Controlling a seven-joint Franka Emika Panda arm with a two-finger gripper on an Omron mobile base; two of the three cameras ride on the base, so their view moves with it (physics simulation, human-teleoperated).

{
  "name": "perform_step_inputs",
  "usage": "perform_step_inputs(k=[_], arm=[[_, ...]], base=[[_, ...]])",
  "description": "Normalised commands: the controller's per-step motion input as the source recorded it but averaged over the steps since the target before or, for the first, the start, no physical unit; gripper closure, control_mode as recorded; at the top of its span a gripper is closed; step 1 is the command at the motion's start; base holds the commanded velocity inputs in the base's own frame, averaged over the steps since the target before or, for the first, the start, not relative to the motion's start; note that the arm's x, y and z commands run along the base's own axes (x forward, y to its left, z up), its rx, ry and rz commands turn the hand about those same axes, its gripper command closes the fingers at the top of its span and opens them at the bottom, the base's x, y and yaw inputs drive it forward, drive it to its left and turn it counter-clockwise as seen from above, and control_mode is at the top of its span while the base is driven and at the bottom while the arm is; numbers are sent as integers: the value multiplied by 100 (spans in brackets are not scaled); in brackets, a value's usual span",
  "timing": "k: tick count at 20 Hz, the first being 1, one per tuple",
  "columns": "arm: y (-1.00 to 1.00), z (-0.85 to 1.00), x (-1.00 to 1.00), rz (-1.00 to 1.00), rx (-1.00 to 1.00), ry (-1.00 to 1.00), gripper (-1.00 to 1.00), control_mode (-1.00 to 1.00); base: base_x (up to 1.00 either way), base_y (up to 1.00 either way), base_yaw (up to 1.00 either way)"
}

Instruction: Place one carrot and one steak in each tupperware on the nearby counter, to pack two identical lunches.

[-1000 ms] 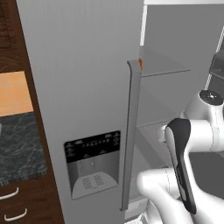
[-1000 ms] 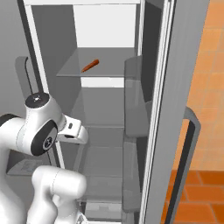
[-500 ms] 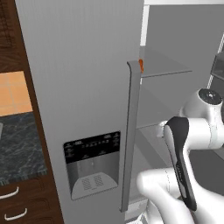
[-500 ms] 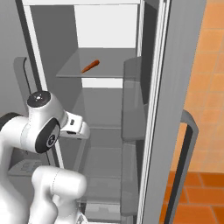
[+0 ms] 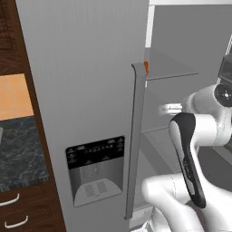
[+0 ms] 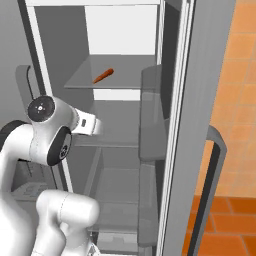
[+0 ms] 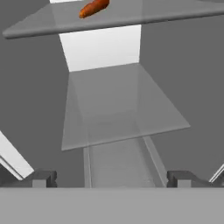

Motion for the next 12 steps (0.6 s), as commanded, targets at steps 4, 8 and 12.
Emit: perform_step_inputs(k=[4, 8, 12], arm=[[-3, 85, 54, 11, 3, -19, -100, -100], [-6, 71, 59, 8, 3, -10, -100, -100], [0, 61, 43, 1, 5, -1, -100, -100]], base=[[0, 0, 0], [0, 0, 0], [0, 0, 0]])
